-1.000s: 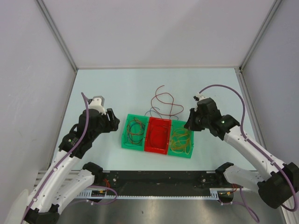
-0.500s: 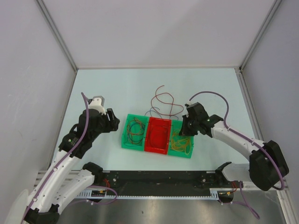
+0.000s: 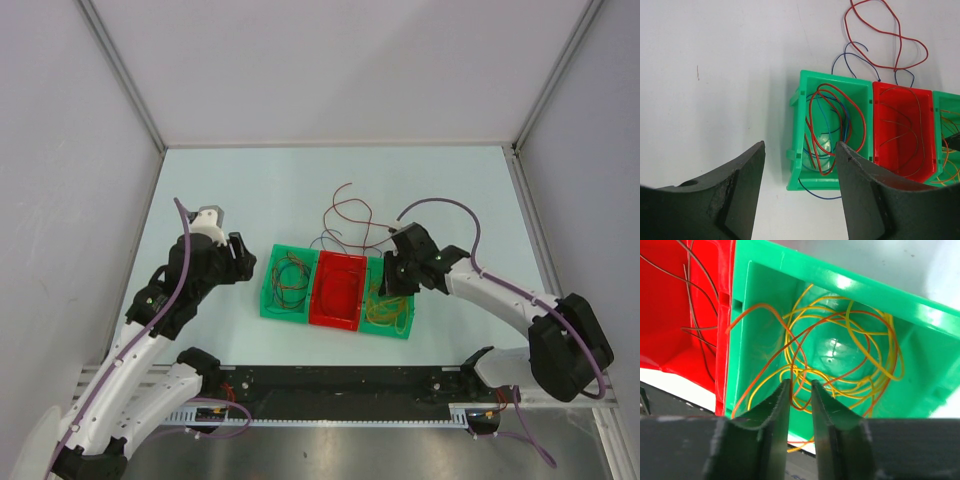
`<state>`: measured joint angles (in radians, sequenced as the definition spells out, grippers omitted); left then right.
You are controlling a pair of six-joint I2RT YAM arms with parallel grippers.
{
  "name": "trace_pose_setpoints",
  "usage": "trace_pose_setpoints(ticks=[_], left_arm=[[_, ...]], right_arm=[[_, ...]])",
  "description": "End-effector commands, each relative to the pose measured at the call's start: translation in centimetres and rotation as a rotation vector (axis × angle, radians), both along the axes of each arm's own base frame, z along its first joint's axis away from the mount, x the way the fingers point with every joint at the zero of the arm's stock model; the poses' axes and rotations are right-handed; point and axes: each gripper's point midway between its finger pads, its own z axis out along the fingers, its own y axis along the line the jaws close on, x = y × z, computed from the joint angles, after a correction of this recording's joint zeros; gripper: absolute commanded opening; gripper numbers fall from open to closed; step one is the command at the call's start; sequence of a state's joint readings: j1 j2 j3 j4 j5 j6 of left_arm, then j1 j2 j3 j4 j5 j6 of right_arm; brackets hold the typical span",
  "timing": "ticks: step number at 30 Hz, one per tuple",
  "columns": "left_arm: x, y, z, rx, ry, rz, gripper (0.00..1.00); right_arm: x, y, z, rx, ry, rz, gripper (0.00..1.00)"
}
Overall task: Untangle the cables
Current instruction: Place the cable in the bin.
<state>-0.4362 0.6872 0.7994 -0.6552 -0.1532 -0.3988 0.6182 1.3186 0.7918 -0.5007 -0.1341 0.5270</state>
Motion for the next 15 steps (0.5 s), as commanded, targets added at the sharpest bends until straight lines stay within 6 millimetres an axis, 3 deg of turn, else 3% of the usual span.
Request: trace_pose_setpoints(ticks=[1,7,15], left_arm=[[0.4,0.0,0.5,0.001,-0.026,-0.005,0.63],[0.4,0.0,0.6,-0.001,-0.031,-0.005,0.64],[0.3,0.0,0.5,0.001,-0.030,-0.004,0.64]], right_arm=[[1.3,0.2,3.6,0.011,-0.096,0.000,0.31],[2.1,0.2,6.2,0.006,-0.148,0.009,0.38],[2.3,-0.8,7.9,-0.047,-0.167,0.014,0.48]])
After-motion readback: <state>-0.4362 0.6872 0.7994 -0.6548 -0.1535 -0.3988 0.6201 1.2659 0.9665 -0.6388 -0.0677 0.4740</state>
